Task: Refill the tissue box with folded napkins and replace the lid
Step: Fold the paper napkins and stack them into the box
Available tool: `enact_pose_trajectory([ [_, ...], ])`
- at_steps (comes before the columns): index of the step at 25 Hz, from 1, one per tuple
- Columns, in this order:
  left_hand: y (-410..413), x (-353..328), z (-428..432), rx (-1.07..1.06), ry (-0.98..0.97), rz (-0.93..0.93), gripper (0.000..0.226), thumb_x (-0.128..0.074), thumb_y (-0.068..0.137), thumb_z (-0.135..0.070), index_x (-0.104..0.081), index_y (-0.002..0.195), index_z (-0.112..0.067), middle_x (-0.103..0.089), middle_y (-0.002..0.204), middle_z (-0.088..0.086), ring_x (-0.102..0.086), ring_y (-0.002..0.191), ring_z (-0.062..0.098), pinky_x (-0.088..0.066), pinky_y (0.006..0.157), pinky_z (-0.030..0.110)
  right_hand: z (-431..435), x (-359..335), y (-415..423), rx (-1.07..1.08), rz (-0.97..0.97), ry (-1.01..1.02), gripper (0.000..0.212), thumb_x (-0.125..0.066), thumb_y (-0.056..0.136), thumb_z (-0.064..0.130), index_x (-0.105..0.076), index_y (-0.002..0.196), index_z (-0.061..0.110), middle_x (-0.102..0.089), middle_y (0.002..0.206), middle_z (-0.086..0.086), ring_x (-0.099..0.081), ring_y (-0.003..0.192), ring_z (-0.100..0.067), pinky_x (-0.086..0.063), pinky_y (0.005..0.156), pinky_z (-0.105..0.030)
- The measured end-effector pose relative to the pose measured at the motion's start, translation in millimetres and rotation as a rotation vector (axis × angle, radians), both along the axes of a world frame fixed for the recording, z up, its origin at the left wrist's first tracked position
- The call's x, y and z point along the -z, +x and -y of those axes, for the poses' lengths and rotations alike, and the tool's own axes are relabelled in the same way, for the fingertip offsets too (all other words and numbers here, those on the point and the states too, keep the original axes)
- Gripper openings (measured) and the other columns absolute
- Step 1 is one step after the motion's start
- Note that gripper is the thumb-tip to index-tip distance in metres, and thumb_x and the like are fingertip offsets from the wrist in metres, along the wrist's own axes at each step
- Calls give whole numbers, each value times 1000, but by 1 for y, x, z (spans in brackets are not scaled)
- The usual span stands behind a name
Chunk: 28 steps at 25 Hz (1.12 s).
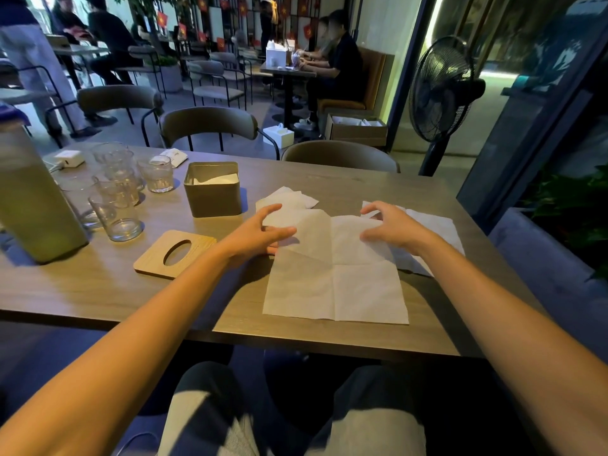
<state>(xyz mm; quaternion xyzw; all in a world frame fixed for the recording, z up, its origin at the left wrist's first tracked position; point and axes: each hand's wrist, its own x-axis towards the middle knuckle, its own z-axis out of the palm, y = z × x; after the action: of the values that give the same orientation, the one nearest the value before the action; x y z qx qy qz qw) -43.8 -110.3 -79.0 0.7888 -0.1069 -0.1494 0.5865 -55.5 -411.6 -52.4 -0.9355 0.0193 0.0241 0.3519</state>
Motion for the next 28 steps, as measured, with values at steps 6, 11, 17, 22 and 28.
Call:
enact_pose_trajectory([
  [6, -4, 8, 3, 174, 193, 106, 81, -72, 89, -26, -23, 151, -42, -63, 115, 9, -61, 108, 24, -49, 95, 36, 10, 3, -4, 135, -23, 124, 55, -75, 90, 23, -50, 139, 28, -54, 141, -4, -53, 117, -25, -52, 84, -35],
  [11, 0, 12, 1, 116, 157, 268, 35, -65, 94, -21, -61, 127, -33, -67, 112, 3, -63, 102, 18, -54, 94, 35, 14, 0, -12, 179, -39, 191, 64, -79, 86, 17, -49, 141, 27, -47, 147, -6, -53, 125, -30, -57, 93, -45],
  [17, -2, 22, -10, 56, 196, 317, 26, -71, 89, -27, -67, 114, -33, -69, 100, 0, -66, 93, 19, -57, 85, 32, 18, 10, -45, -124, -66, 107, 44, -74, 90, 9, -62, 130, 23, -59, 135, 2, -55, 127, -20, -53, 92, -26],
  [22, -2, 19, -13, -25, 251, 345, 27, -74, 86, -29, -68, 113, -30, -68, 96, 1, -66, 89, 18, -57, 81, 29, 17, 17, -54, -49, -4, 167, 30, -69, 94, 6, -69, 117, 24, -66, 121, 4, -64, 110, -19, -58, 85, -28],
  [28, -4, 6, -17, -62, 315, 446, 21, -69, 90, -21, -75, 111, -16, -71, 98, -3, -66, 89, 13, -54, 74, 19, 18, 9, -53, -62, 97, 200, 23, -73, 92, 12, -71, 112, 23, -71, 112, 2, -68, 104, -17, -57, 85, -26],
])
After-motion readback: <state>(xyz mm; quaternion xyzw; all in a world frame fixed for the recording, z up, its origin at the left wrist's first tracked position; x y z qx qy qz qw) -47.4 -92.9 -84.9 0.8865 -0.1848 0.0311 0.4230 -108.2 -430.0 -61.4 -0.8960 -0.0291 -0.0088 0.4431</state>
